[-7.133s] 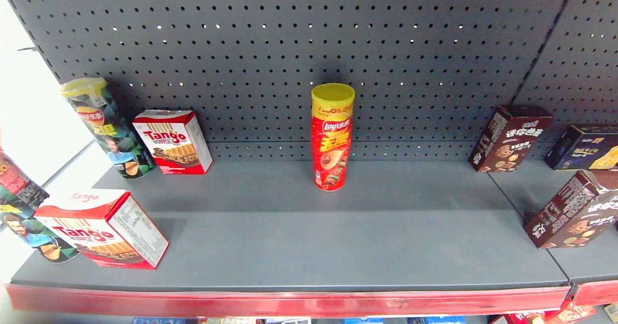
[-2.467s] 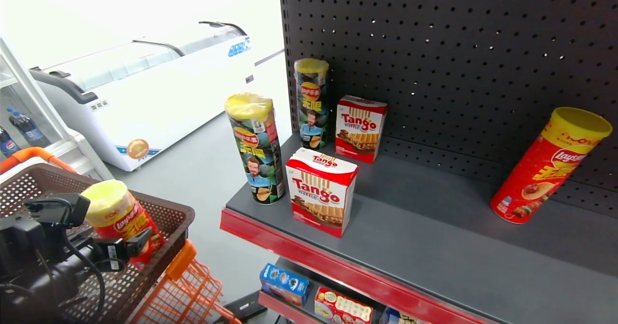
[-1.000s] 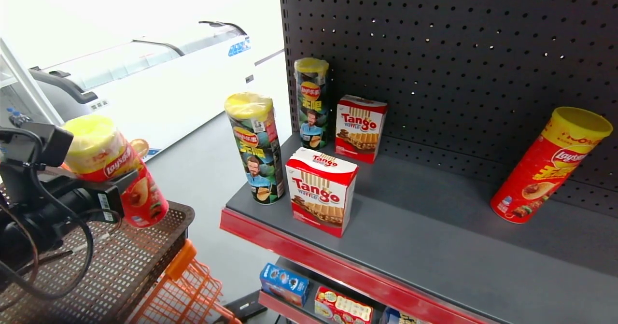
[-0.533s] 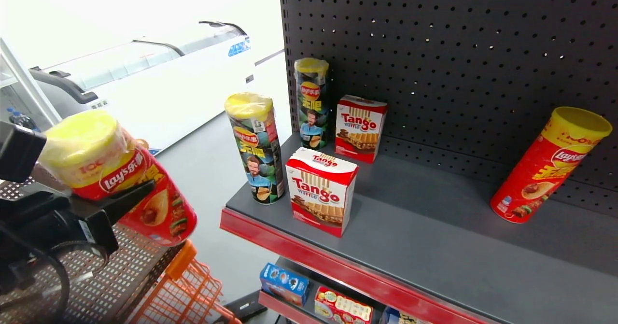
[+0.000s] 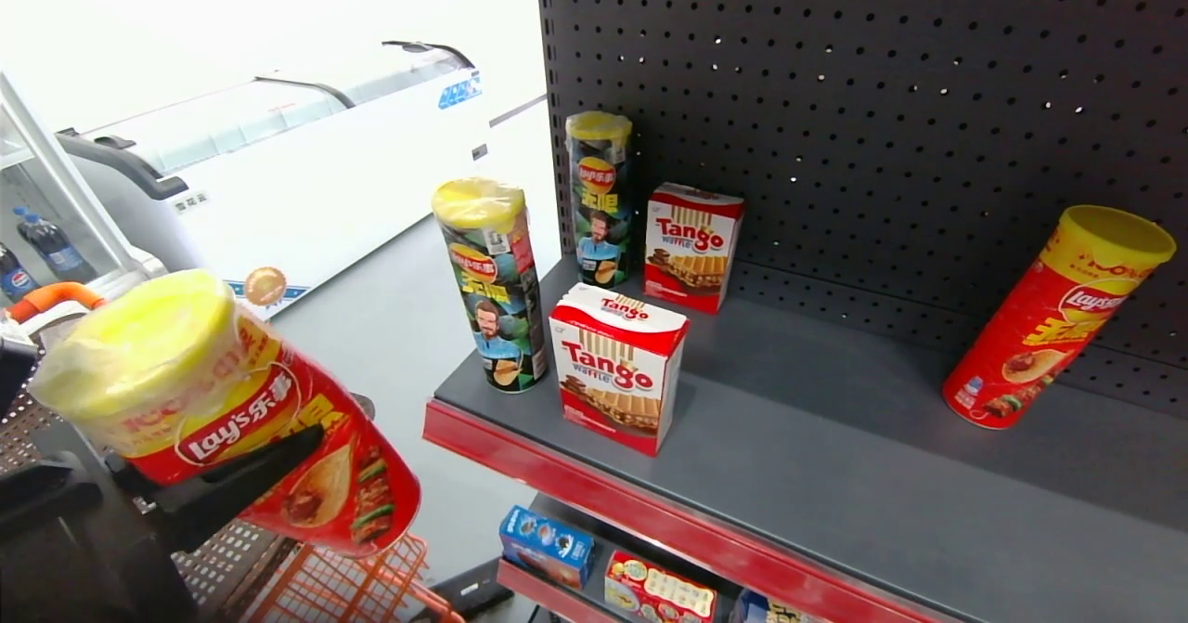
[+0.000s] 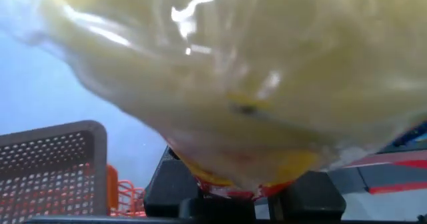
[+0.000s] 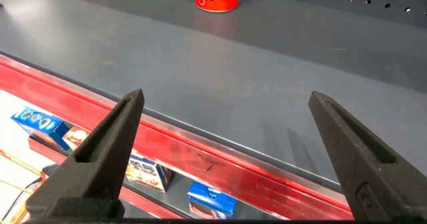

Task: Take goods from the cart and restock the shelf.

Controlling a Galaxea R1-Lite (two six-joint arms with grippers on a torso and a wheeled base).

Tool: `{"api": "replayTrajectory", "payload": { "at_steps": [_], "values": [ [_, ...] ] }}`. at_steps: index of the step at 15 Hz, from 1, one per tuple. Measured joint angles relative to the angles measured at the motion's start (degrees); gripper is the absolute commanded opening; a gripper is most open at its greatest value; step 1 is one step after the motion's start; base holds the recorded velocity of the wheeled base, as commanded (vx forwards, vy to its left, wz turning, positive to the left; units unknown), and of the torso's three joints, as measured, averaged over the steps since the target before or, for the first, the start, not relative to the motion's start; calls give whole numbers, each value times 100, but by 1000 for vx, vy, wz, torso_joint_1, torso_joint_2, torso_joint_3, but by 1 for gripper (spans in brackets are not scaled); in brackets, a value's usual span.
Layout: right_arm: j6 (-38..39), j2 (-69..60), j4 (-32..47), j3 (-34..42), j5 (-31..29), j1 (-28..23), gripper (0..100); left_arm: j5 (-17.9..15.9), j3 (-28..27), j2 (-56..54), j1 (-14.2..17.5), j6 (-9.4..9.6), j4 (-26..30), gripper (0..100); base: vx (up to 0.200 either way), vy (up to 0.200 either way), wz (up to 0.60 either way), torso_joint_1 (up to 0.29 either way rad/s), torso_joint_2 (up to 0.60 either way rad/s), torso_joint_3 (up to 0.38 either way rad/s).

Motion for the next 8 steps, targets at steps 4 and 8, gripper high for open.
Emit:
{"api": "replayTrajectory", "payload": {
  "at_steps": [4,8],
  "values": [
    [0,0,0,0,6,-2,100,-11,-163,68,-736,0,2,0,0,0,0,0,0,0],
    [-6,0,0,0,9,0,100,-474,-196,110,-851,6,277,0,0,0,0,0,0,0]
  ]
}}
